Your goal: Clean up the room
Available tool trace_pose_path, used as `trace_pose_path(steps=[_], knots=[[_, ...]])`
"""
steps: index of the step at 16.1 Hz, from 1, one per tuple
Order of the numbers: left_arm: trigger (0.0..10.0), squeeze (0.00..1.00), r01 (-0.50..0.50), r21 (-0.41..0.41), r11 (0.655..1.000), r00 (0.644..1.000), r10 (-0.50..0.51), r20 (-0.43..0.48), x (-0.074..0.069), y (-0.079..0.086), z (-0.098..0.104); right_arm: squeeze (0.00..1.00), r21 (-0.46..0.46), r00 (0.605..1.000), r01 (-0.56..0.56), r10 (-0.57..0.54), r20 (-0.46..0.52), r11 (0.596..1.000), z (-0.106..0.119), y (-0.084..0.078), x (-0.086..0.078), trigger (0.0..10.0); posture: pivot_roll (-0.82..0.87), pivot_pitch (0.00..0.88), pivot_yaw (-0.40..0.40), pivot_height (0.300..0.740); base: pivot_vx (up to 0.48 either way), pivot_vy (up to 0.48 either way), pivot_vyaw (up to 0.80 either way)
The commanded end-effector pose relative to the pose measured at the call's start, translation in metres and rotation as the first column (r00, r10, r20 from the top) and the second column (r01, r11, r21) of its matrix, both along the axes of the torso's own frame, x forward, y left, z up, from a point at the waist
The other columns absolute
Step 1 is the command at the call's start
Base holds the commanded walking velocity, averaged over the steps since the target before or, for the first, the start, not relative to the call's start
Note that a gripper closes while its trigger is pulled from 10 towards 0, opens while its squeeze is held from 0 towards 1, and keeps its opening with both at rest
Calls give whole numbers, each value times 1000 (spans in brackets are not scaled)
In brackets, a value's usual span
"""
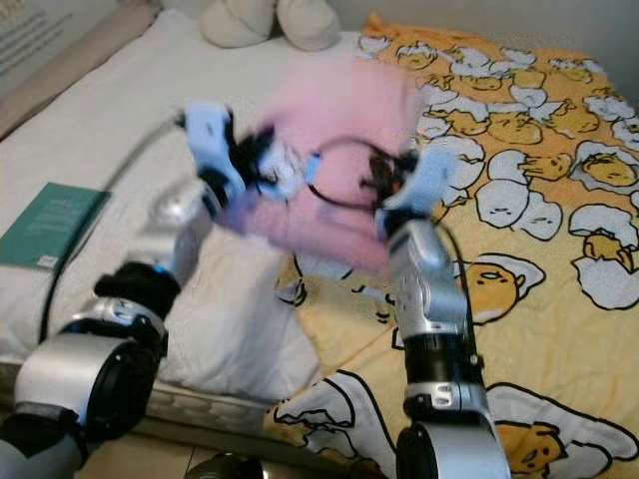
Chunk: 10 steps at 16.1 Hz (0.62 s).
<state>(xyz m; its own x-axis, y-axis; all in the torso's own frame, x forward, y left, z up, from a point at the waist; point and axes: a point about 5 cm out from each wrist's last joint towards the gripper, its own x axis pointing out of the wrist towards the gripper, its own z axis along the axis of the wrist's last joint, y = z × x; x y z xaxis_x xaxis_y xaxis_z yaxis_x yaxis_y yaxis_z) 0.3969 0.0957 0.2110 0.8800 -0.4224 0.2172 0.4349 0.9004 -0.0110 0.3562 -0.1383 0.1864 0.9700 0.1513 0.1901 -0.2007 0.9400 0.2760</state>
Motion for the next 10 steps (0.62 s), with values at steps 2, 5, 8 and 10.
trace_pose_path(steps=[2, 5, 8, 10], knots=[[10000, 0, -46, -13, 999, 997, 47, 58, 2, 5, 16, 0, -48, 999, 29, -28, 23, 998, 3, 0, -2, 10000, -44, 0, 1, 740, 0, 0, 0], [10000, 0, -106, 34, 994, 994, 104, 34, 2, 12, 6, 0, -62, 998, 42, -45, -40, 997, -18, -3, -7, 10000, -48, 0, 3, 740, 0, 472, 0], [10000, 0, -127, 55, 990, 992, 125, 30, 0, 11, -1, 0, -93, 996, 48, -54, -68, 995, -29, -5, -12, 10000, -51, 0, 1, 740, 0, 472, 0], [10000, 0, -100, -6, 995, 995, 100, 10, -2, 8, -5, 0, -112, 996, 44, -52, -73, 993, -30, -6, -11, 10000, -51, 0, 0, 740, 0, 480, 0]])
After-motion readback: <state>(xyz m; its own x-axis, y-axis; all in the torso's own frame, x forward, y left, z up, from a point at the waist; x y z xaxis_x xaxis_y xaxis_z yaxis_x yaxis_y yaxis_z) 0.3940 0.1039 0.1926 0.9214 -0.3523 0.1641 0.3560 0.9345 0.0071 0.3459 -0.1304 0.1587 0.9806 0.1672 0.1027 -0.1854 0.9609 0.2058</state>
